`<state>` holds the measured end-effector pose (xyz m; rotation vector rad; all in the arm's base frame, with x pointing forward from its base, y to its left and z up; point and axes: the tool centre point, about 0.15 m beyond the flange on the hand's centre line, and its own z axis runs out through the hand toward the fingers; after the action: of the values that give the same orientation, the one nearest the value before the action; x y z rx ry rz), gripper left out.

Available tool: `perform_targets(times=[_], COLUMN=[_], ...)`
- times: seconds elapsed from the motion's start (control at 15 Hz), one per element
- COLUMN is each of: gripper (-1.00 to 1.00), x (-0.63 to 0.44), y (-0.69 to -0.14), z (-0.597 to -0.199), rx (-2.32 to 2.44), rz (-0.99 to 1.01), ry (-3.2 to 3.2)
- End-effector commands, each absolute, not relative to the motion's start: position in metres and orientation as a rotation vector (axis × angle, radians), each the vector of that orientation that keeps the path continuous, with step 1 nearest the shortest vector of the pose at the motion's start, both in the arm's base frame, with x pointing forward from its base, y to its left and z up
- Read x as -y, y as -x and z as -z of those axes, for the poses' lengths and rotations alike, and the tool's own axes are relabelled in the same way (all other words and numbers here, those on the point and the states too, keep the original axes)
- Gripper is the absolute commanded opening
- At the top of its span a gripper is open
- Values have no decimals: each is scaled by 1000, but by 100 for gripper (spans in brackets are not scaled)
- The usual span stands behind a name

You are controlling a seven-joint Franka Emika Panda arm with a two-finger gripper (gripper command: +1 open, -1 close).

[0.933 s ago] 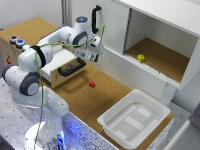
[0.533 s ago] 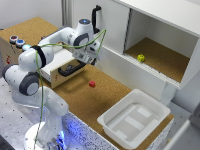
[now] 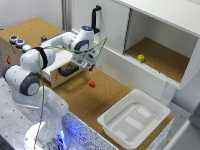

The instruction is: Grasp the drawer handle and close it

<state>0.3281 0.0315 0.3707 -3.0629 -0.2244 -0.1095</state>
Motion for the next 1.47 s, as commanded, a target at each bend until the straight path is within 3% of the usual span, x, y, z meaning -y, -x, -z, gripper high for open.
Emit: perform_targets(times=[0.0, 0.13, 0.2, 1.4], gripper=[100, 100, -100, -100], x=[-37, -39, -41, -144], y=[-336, -342, -345, -362], z=[-332, -324, -322, -314], rx=[260, 253, 262, 443], rz=[248, 245, 247, 210], ry=[2977, 2979, 2971, 2992])
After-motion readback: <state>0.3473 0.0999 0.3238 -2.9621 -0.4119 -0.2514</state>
